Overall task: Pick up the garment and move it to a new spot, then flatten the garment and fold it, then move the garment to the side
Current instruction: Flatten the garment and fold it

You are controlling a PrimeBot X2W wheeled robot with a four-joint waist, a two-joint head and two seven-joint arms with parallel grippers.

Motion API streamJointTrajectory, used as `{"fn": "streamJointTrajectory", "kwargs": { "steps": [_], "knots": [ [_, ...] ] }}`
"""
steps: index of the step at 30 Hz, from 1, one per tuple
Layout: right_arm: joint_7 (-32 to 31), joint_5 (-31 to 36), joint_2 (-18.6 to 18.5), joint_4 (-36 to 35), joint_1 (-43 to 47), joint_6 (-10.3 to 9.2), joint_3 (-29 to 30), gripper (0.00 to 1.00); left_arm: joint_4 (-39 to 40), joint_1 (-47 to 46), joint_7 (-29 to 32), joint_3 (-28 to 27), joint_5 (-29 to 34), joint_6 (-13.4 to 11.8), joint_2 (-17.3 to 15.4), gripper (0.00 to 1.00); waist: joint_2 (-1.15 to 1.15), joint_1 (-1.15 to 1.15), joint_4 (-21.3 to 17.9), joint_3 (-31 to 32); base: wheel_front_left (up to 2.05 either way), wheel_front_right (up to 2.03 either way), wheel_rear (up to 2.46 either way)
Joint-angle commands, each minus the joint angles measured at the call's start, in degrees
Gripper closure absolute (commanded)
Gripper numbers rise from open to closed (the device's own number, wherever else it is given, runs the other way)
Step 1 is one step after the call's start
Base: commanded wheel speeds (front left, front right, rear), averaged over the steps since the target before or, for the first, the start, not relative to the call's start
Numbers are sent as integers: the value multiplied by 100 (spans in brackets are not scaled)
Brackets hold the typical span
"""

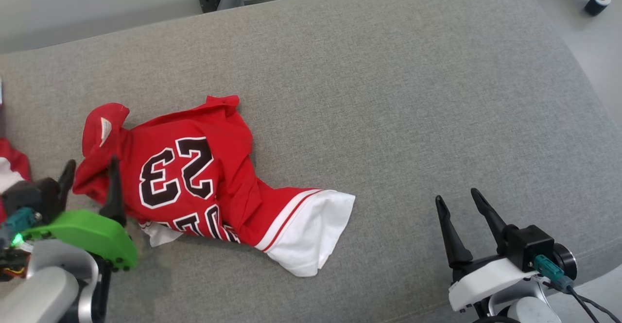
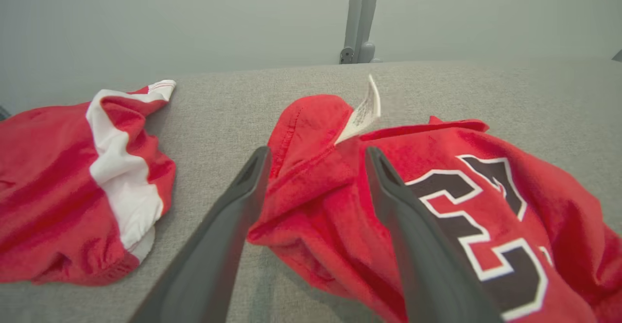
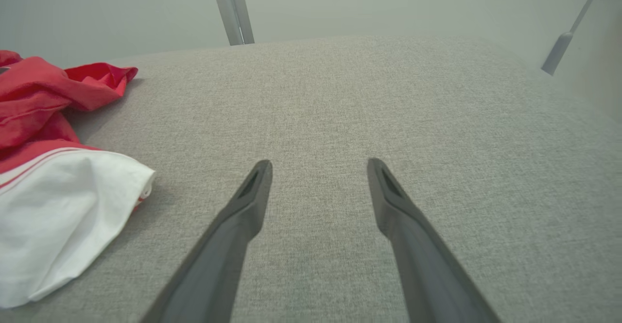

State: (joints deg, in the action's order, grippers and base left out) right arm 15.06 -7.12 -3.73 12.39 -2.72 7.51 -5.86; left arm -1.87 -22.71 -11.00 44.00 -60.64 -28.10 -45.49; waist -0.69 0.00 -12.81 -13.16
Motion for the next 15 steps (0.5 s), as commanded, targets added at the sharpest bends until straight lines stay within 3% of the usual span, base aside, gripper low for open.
{"fn": "streamJointTrajectory", "kwargs": {
  "steps": [1, 3, 8, 11, 15],
  "knots": [
    [17, 23, -20, -28, 30, -4, 25, 0, 340, 125, 79, 149, 267, -217, -150, 0, 69, 0, -20, 26, 0, 0, 0],
    [17, 18, -23, -54, 46, -3, 25, 0, 1052, 224, 135, 245, 423, -545, -297, 0, 69, 0, -44, 26, 0, 0, 0],
    [17, 24, -48, -112, 62, -5, 78, 0, 2141, -22, 544, 723, 1001, -768, -419, 0, 69, 0, -32, -75, 0, 0, 0],
    [17, 38, -50, -133, -10, -5, 75, 0, 2325, -467, 1032, 1263, 1420, -582, -95, 0, 69, 0, -33, -174, 0, 0, 0],
    [17, 20, -49, -100, -120, -5, 15, 0, 1778, -1121, 1651, 1970, 1777, -109, 649, 0, 69, 0, -121, -240, 0, 0, 0]
  ]
}}
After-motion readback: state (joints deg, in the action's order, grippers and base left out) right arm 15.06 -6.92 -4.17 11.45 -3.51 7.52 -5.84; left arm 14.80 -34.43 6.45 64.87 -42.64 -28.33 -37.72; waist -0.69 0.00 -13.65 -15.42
